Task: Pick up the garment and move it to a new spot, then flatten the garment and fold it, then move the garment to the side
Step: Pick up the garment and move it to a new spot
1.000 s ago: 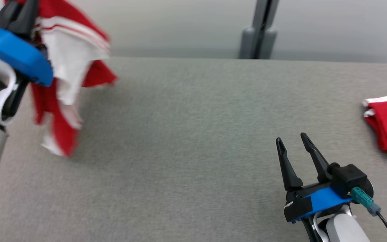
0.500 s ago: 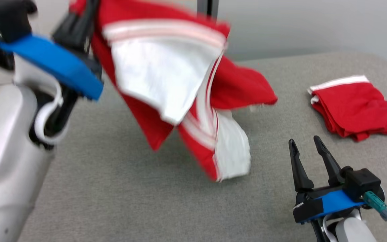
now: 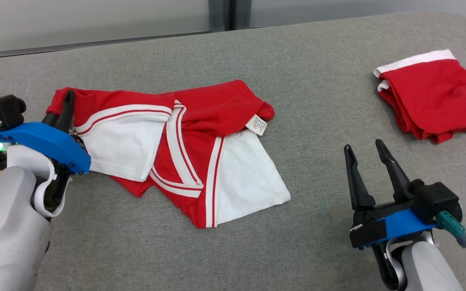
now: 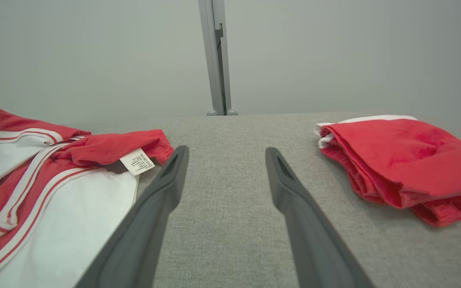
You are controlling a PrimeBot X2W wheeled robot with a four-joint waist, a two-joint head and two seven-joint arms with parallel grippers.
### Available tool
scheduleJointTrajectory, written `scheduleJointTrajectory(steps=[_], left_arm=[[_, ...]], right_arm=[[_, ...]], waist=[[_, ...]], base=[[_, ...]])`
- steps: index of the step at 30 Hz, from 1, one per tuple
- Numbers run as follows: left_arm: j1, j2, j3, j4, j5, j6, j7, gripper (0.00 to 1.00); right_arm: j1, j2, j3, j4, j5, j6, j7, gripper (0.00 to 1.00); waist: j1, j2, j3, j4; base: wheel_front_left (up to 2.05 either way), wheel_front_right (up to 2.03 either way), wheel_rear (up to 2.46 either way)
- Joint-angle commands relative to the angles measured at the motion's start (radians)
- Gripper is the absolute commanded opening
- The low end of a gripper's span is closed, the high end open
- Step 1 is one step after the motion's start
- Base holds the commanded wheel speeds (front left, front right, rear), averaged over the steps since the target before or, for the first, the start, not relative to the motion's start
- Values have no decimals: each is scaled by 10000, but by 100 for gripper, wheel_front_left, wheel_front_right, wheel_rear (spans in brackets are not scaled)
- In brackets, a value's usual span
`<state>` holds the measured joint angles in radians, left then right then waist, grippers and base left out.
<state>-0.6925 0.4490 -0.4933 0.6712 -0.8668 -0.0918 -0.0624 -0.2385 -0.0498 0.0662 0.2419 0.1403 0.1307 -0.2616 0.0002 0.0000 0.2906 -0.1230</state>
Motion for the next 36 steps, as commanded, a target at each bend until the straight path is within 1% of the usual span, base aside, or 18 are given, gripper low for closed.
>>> scheduleJointTrajectory(steps=[1, 4, 5, 8, 10, 12, 15, 19, 26, 29, 32, 36], left_arm=[[-265, -38, -121, 256, 113, -128, -158, 100], [-389, -6, -380, 386, 367, -219, -267, 100], [-444, -21, -574, 440, 514, -266, -448, 100], [-400, -123, -557, 434, 431, -311, -678, 100], [-257, -45, -752, 416, 705, -301, -944, 100], [-6, -73, -941, 372, 919, -219, -1209, 100], [484, -255, -848, 144, 846, -96, -1588, 100], [1549, -451, -789, -249, 811, 178, -1873, 100], [3250, -761, -376, -938, 581, 575, -2022, 100], [3848, -948, -24, -1410, 729, 756, -2038, 100], [4557, -1203, 686, -2084, 907, 1023, -2033, 100], [5458, -1600, 1416, -2899, 1451, 1187, -2036, 100]], right_arm=[[-112, -13, -37, 45, -102, 1, -45, 100], [-119, -13, -35, 89, -110, 1, -45, 100], [-81, -15, -49, 135, -128, 1, -46, 100], [-41, -15, -76, 208, -181, 1, -46, 100], [44, -15, -103, 282, -246, 1, -46, 100], [152, -15, -158, 364, -259, 1, -46, 100], [305, -15, -244, 461, -305, 1, -46, 100], [601, -16, -375, 571, -319, 1, -46, 100], [1093, -16, -379, 671, -255, 1, -46, 100], [1232, -16, -349, 684, -221, 1, -46, 100], [1355, -15, -282, 716, -129, 1, -46, 100], [1511, -16, -266, 756, -29, 1, -46, 100]], waist=[[-2, 0, 1, 128], [-2, 0, -90, 250], [-2, 0, -233, 406], [-2, 0, -406, 568], [-2, 0, -616, 735], [-2, 0, -856, 900], [-2, 0, -1239, 1126], [-2, 0, -1743, 1431], [-2, 0, -2241, 1780], [-2, 0, -2368, 1847], [-2, 0, -2505, 1847], [-2, 0, -2649, 1818]], base=[[0, 0, 0], [0, 0, 0], [0, 0, 0], [0, 0, 0], [0, 0, 0], [0, 0, 0], [0, 0, 0], [0, 0, 0], [0, 0, 0], [0, 0, 0], [0, 0, 0], [0, 0, 0]])
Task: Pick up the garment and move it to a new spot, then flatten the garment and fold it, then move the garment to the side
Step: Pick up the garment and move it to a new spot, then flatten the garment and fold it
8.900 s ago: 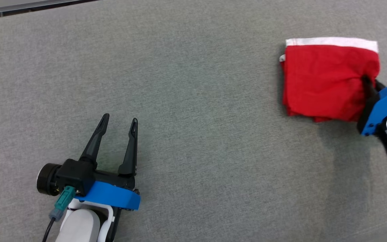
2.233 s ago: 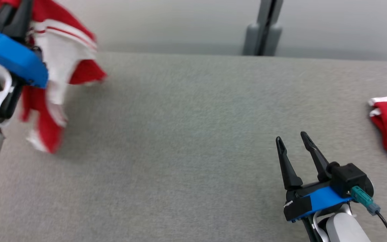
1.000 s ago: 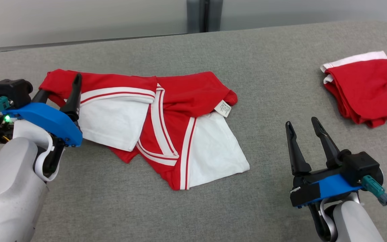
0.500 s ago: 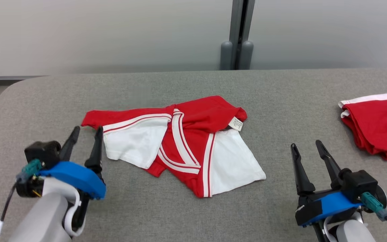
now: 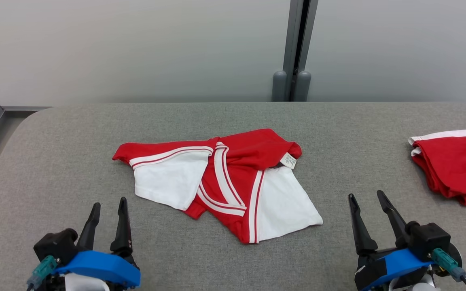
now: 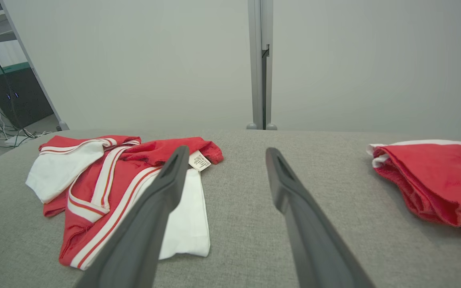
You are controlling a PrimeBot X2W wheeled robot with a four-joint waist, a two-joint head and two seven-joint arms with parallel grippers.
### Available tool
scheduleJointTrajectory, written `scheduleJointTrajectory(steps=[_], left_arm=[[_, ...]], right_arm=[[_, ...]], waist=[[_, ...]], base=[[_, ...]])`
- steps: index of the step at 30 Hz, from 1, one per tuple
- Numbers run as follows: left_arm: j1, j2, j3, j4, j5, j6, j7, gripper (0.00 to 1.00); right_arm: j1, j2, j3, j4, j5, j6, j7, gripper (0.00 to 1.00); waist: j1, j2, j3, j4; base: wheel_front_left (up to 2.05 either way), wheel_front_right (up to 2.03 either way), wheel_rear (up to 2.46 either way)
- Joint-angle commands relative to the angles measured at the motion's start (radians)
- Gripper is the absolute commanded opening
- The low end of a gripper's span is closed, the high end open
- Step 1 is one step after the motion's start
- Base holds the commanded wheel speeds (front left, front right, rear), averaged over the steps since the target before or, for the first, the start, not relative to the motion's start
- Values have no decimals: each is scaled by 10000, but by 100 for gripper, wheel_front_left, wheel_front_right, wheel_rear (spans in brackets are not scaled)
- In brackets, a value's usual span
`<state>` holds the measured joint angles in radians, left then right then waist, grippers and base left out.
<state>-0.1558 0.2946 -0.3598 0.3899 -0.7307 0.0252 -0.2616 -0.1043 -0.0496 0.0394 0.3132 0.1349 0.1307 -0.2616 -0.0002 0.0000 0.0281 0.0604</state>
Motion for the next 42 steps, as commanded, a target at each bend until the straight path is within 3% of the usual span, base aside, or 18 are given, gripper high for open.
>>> scheduleJointTrajectory(steps=[1, 13, 36, 42], left_arm=[[309, -138, 212, -240, 238, 30, -44, 100], [1706, -911, 912, -783, 1634, -180, -47, 100], [1609, -1465, 1477, -490, 2342, -722, -48, 100], [1298, -1580, 1229, -541, 2660, -793, -48, 100]], right_arm=[[183, -16, 8, 54, 56, 1, -45, 100], [348, -16, 166, 251, 258, 1, -46, 100], [177, -16, 206, 436, 257, 1, -46, 100], [-6, -18, 161, 378, 141, 1, -46, 100]], waist=[[2, 0, -55, -31], [2, 0, -202, -122], [2, 0, -89, -108], [2, 0, 136, -156]], base=[[0, 0, 0], [0, 0, 0], [0, 0, 0], [0, 0, 0]])
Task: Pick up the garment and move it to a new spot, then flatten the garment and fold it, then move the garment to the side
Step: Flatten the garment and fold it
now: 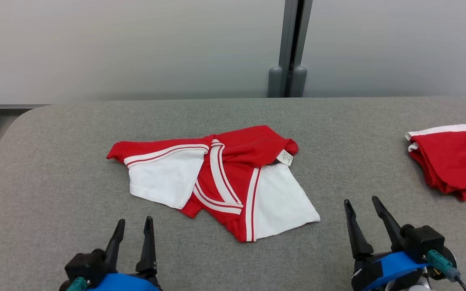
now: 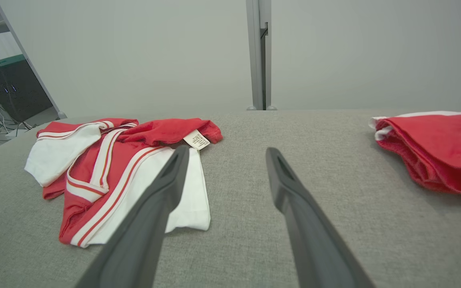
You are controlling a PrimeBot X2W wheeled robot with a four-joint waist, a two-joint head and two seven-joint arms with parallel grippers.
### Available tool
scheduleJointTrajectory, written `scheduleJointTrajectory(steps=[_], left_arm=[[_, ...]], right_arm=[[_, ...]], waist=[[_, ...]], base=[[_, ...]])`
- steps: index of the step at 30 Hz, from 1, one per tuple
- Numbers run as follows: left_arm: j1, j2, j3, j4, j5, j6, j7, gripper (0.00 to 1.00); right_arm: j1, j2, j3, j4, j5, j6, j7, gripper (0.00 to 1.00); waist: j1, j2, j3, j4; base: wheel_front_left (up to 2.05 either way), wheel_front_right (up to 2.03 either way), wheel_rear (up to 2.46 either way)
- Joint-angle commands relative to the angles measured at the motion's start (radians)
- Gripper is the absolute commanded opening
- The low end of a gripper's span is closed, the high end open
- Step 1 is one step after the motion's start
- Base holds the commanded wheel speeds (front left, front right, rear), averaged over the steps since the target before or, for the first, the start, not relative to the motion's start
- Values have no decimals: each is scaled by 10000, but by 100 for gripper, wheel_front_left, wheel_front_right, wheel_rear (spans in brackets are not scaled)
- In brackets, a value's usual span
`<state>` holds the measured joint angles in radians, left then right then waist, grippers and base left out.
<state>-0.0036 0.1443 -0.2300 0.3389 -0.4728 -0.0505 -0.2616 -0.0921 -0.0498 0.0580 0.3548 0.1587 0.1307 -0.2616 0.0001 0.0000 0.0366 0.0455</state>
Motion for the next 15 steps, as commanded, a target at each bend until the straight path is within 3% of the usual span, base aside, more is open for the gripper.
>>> scheduleJointTrajectory(steps=[1, 10, 15], left_arm=[[-318, -121, -231, -39, 173, -64, -9, 100], [-1271, -657, -2232, 648, 671, -498, 1103, 100], [-1953, -856, -2556, 1781, 613, 94, 1754, 100]], right_arm=[[-174, -16, -42, -56, -116, 1, -46, 100], [-599, -16, 14, -175, -299, 1, -46, 100], [-817, -16, 111, -224, -284, 1, -45, 100]], waist=[[-1, 0, 102, -27], [-1, 0, 589, -400], [-1, 0, 941, -849]], base=[[0, 0, 0], [0, 0, 0], [0, 0, 0]])
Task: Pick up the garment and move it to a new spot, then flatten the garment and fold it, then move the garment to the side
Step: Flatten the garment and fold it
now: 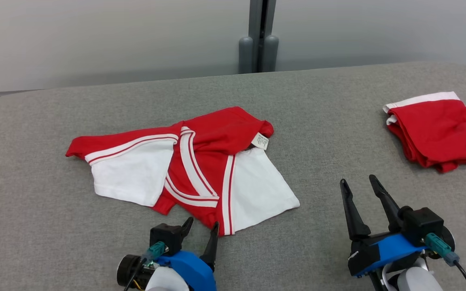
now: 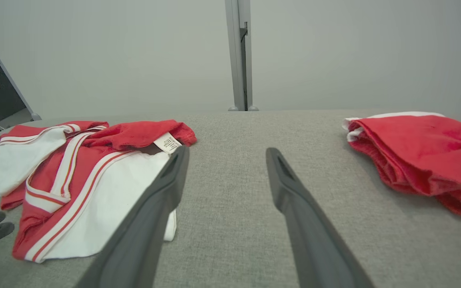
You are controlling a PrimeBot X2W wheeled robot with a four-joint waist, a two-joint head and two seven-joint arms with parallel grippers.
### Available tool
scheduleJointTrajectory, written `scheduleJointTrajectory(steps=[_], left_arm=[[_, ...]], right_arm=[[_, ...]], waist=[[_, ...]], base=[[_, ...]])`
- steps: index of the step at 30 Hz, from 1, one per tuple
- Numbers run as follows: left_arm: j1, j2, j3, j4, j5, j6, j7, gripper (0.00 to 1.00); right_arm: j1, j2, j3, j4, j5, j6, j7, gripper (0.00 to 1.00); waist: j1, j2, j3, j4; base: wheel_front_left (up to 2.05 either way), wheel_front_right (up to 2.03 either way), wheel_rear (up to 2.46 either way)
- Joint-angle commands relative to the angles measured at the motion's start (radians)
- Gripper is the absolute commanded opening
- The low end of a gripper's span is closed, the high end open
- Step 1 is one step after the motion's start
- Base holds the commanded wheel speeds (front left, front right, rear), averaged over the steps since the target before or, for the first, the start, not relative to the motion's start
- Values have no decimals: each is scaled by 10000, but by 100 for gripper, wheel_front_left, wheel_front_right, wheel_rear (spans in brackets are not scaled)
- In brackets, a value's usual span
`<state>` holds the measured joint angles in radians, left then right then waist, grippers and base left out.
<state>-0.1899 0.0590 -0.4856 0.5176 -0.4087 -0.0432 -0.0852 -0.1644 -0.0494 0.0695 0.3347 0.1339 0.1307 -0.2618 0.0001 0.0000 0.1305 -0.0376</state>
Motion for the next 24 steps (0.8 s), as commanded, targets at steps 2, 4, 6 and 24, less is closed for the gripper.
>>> scheduleJointTrajectory(steps=[2, 4, 6, 24], left_arm=[[-355, -35, -89, 403, -38, 208, 172, 100], [-563, -46, -133, 728, -153, 324, 221, 100], [-725, -62, -188, 998, -256, 353, 169, 100], [-814, 187, -526, -54, -552, 456, -1591, 0]], right_arm=[[-162, -18, -41, -34, -38, 1, -45, 100], [-183, -18, -87, -38, -57, 1, -43, 100], [-177, -18, -155, -43, -86, 1, -43, 100], [295, -18, -285, 130, 4, 1, -43, 100]], waist=[[-1, 0, 129, -171], [-1, 0, 245, -301], [-1, 0, 330, -404], [-1, 0, -530, 555]], base=[[0, 0, 0], [0, 0, 0], [0, 0, 0], [0, 0, 0]])
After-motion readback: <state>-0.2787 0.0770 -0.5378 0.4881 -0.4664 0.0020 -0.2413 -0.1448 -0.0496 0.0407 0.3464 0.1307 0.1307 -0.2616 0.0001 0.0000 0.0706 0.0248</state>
